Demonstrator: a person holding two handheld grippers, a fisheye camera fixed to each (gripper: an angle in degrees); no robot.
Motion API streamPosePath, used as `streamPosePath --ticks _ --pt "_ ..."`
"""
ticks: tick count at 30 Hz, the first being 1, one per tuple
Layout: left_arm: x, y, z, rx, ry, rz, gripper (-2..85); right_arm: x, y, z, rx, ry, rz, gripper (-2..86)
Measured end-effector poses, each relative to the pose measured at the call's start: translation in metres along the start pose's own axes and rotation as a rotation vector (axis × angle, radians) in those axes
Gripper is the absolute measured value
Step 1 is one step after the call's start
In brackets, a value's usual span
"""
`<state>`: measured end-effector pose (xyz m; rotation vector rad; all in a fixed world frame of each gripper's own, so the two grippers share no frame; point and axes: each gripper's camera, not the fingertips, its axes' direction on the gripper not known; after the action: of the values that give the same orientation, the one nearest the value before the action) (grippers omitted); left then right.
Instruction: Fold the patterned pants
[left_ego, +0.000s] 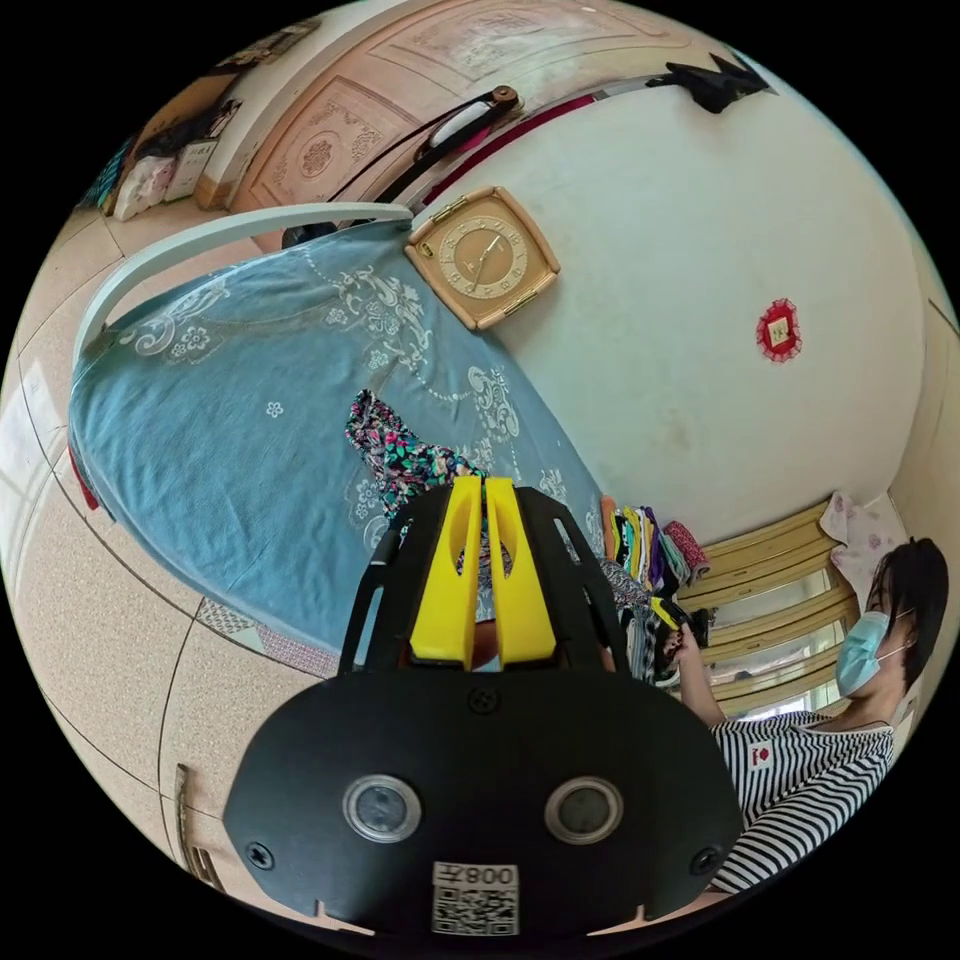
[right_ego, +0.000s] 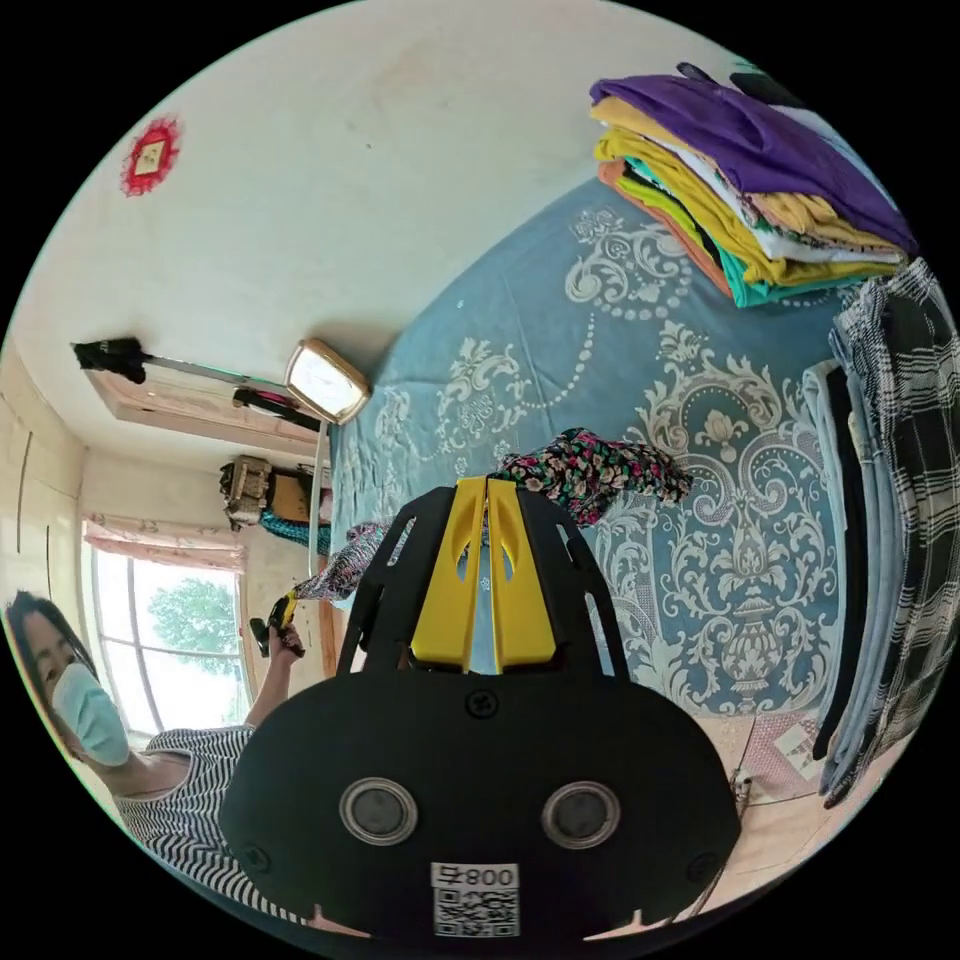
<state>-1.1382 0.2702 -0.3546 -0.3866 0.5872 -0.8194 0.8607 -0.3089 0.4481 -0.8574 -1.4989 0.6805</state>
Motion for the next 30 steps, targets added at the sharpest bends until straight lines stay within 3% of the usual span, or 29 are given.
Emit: streamPosePath --ticks 4,9,12,23,30 --pt "-0.013 0.017 0.009 -0.042 -0.051 -0.059 0.4 0.006 0.03 -0.012 -0.022 0.045 -0.002 0.0" --pt "-0.033 0.043 0.034 -0.112 -0.064 -0.181 0.4 0.074 0.081 0.025 -0.132 0.085 0.254 0.1" --pt "-0.027 0.049 0.043 -0.119 -0.076 -0.173 0.4 0.092 0.099 0.032 -0.109 -0.02 0.339 0.2" --pt "0.004 0.054 0.09 -0.13 -0.115 -0.18 0.4 0.085 0.13 0.056 -0.117 0.056 0.296 6.4" --pt "0.04 0.048 0.134 -0.12 -0.094 -0.152 0.4 0.074 0.133 0.065 -0.122 0.07 0.27 1.4"
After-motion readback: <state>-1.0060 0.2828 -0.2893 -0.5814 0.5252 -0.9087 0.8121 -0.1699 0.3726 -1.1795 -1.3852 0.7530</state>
